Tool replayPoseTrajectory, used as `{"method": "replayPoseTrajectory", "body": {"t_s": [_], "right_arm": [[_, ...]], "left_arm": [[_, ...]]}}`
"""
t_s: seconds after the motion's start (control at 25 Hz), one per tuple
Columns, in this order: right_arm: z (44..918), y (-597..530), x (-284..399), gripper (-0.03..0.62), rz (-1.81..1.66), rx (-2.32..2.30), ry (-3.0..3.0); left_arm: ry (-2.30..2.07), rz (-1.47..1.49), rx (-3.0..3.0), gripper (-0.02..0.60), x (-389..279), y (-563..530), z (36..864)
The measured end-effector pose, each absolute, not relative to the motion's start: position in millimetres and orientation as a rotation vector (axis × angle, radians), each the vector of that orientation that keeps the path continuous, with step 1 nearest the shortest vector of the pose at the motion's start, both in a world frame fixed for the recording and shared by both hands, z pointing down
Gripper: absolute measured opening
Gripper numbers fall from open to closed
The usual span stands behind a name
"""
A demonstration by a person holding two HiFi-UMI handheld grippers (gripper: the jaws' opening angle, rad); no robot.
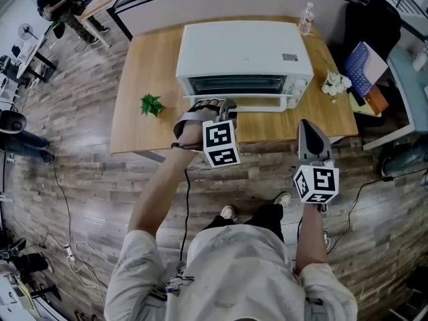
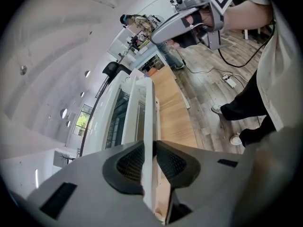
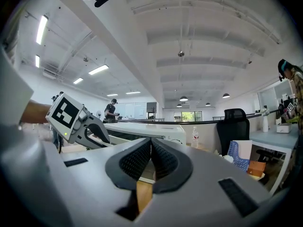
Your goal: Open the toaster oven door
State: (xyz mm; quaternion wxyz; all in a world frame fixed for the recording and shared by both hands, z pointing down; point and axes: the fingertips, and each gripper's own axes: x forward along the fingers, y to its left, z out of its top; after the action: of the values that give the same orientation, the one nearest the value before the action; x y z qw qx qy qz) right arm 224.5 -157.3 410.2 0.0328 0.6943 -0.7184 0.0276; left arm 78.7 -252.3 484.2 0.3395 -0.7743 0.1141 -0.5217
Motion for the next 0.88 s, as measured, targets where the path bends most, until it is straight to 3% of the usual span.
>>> {"method": "replayPoseTrajectory", "body": {"t_s": [0.88], "right_arm": [[417.9,-147.1,219.7,0.023,0.137,2.129,-2.219]], "left_arm": [[0.264,-1.357,-2.057,0.078,70.2,-213.6,508.5]]}}
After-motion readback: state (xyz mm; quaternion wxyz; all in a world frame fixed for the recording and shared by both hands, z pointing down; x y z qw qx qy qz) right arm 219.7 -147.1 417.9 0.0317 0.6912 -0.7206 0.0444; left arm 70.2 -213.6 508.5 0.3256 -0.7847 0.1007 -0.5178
